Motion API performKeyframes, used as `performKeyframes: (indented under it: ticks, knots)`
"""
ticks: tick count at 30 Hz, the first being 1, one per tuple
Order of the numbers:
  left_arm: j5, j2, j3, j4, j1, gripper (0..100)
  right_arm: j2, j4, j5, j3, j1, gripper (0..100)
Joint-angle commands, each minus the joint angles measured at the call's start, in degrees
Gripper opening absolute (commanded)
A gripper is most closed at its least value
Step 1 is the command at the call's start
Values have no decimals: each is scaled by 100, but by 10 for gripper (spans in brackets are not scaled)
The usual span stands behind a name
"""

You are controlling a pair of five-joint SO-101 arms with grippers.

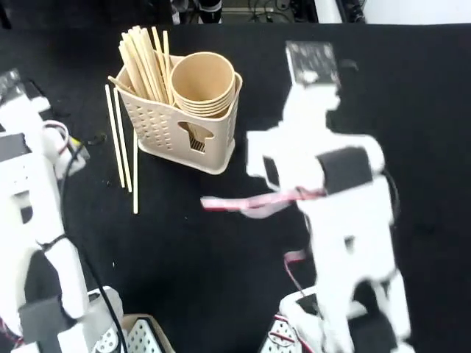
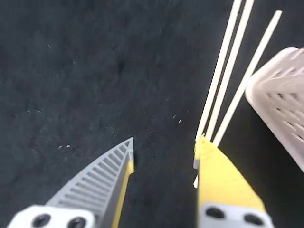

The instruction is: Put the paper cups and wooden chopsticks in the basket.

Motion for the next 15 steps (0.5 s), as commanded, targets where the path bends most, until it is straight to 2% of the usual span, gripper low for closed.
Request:
performKeyframes:
  ticks: [1, 4, 8, 15]
  knots:
    - [88, -404, 1209, -1196, 57, 209, 1103, 396, -589, -2176, -316, 342]
    - [35, -782, 1930, -1758, 66, 209, 1868, 404, -914, -3354, -396, 340]
    - [18, -1345, 2721, -2013, 84, 209, 2879, 325, -1363, -4558, -378, 340]
    - [9, -2224, 3960, -2963, 75, 209, 4690, 167, -1398, -6097, -378, 340]
